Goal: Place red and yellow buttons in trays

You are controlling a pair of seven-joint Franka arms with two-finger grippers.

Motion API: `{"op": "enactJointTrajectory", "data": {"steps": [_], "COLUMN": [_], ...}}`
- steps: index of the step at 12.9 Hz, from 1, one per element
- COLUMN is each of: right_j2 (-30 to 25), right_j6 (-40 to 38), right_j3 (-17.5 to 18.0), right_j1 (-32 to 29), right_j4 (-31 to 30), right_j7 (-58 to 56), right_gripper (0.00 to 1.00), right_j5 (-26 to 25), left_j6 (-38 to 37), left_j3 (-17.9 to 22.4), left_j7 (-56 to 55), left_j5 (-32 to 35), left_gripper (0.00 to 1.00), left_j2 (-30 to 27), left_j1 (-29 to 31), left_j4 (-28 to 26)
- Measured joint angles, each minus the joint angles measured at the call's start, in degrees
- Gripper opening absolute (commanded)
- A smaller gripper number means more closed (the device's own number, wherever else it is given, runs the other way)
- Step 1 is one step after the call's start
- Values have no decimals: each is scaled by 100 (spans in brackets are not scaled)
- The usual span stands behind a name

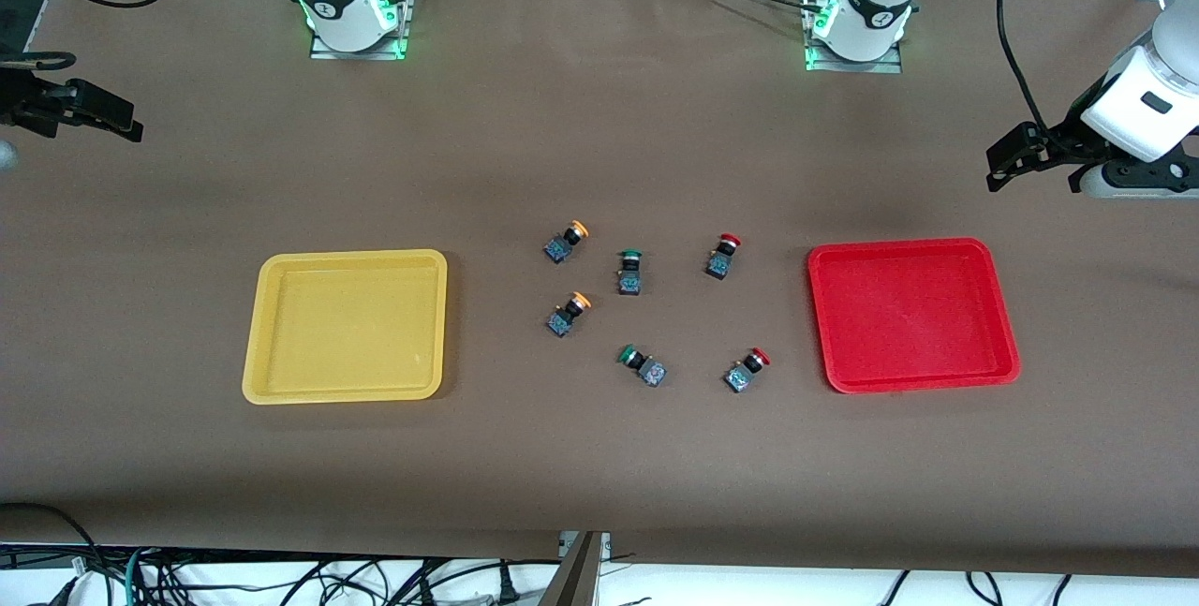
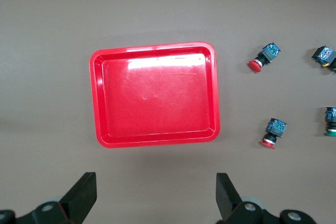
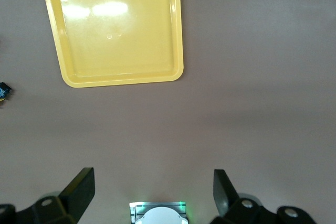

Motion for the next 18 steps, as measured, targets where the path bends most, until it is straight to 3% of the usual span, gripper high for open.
{"op": "enactJointTrajectory", "data": {"steps": [18], "right_j2": [9], "right_j6": [11], "right_j3": [-3], "right_j1": [-20], "right_j4": [0], "right_j7": [0], "right_gripper": [100], "right_j5": [0], "left_j6": [-339], "left_j3": [-10], "left_j7": [0], "left_j5": [-7], "left_gripper": [100], "left_j2": [34], "left_j1": [-3], "left_j4": [0]}}
